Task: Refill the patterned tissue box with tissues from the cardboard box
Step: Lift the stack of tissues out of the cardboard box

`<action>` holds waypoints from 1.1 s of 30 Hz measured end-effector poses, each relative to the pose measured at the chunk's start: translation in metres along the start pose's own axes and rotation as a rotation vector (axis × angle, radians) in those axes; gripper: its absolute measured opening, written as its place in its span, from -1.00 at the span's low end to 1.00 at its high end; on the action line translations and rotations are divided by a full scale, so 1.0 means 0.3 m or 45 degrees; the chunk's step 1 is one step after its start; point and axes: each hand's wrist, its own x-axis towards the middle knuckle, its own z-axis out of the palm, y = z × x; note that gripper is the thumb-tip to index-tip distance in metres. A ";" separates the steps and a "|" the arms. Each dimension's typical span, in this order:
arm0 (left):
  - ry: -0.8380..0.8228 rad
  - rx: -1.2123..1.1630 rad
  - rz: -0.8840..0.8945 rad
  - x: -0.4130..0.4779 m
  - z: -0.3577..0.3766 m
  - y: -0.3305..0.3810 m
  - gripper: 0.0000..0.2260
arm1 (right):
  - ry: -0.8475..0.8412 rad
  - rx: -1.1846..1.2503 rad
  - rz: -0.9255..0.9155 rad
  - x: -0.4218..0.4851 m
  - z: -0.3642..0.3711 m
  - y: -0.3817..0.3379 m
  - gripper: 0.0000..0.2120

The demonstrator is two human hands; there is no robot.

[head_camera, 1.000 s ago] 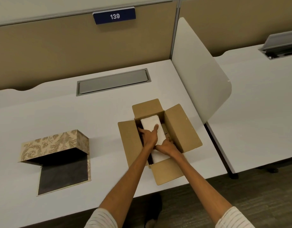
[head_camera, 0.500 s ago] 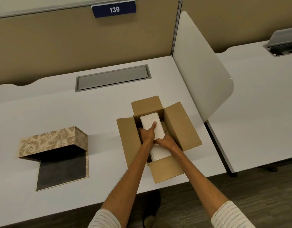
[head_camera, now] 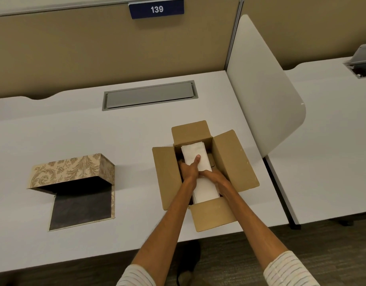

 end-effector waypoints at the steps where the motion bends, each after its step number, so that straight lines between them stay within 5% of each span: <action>1: -0.005 -0.006 -0.001 0.001 -0.002 0.002 -0.35 | 0.012 -0.081 -0.017 0.000 -0.015 0.007 -0.59; 9: -0.071 0.032 -0.064 -0.007 -0.007 0.017 -0.42 | -0.117 -0.164 0.021 -0.022 -0.027 0.001 -0.52; 17: -0.245 0.034 -0.072 -0.002 -0.043 0.048 -0.41 | -0.005 -0.127 -0.030 -0.050 -0.043 -0.029 -0.37; 33: -0.509 -0.084 -0.185 -0.051 -0.068 0.159 -0.50 | -0.123 -0.037 -0.110 -0.171 -0.084 -0.108 -0.47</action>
